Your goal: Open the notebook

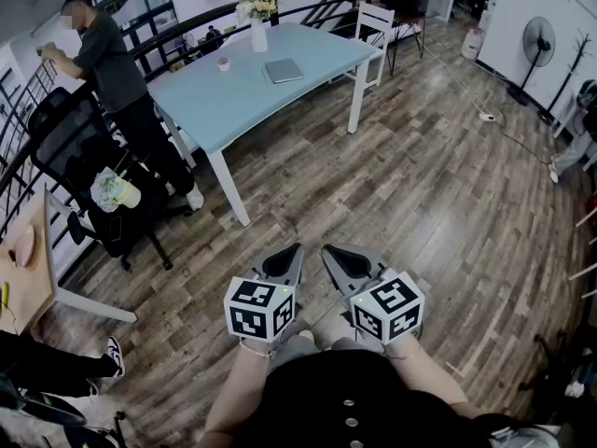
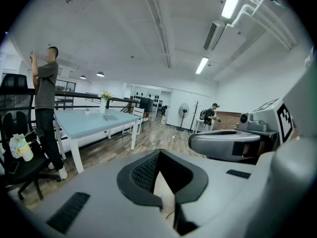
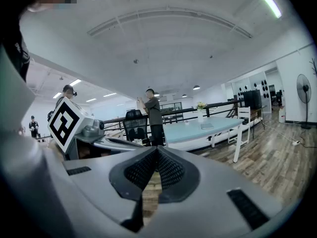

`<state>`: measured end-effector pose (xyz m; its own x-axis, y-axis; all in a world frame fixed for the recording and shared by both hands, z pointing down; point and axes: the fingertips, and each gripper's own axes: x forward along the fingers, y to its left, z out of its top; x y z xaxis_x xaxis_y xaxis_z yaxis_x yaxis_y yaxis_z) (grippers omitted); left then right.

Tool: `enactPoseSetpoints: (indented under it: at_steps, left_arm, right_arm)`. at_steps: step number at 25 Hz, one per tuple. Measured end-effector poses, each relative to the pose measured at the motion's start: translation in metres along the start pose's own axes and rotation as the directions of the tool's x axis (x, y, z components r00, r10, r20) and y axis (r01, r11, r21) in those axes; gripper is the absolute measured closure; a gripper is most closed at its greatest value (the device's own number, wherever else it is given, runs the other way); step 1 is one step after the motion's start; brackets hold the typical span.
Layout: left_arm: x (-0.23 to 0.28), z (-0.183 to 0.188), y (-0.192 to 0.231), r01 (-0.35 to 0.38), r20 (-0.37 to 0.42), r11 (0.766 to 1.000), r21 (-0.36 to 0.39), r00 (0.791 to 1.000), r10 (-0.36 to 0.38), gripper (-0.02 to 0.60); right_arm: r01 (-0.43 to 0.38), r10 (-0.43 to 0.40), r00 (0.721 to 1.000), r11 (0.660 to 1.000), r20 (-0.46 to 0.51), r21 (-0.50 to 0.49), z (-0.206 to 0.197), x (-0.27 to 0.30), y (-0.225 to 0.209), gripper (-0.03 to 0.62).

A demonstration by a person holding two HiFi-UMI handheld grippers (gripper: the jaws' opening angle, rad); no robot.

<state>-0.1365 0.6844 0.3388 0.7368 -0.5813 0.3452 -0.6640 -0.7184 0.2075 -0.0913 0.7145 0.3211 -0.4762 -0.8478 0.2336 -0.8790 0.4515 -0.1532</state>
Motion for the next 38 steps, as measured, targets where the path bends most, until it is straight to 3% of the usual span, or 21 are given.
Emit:
enactPoseSetpoints:
  at_steps: [17,27,32,35,38]
  left_arm:
    - [0.004,0.007,0.009,0.042,0.016,0.999,-0.005,0.999,-0.042,0.565]
    - [0.001,0.014,0.019,0.099,0.069,0.995,0.015,0.993,-0.1,0.563]
    - [0.004,0.009,0.04,0.023,0.036,0.997,0.072,0.999,-0.026,0.561]
    - [0.004,0.009,0.051,0.017,0.035,0.996,0.084,0.999,-0.02,0.559]
    - [0.004,0.009,0.06,0.025,0.022,0.996,0.09,0.999,-0.028,0.476]
  right_arm:
    - [0.016,-0.017,1.0,0.998,0.015,0.053,0.005,0.018,-0.005,0.594]
    - [-0.04,0.036,0.999,0.995,0.039,0.093,0.005,0.029,0.002,0.591]
    - [-0.011,0.01,1.0,0.995,0.018,0.096,-0.003,0.037,0.001,0.591]
    - [0.001,-0.002,1.0,0.994,0.011,0.105,-0.008,0.044,0.0,0.591]
    - [0.019,-0.02,1.0,0.993,0.01,0.113,-0.01,0.052,-0.001,0.591]
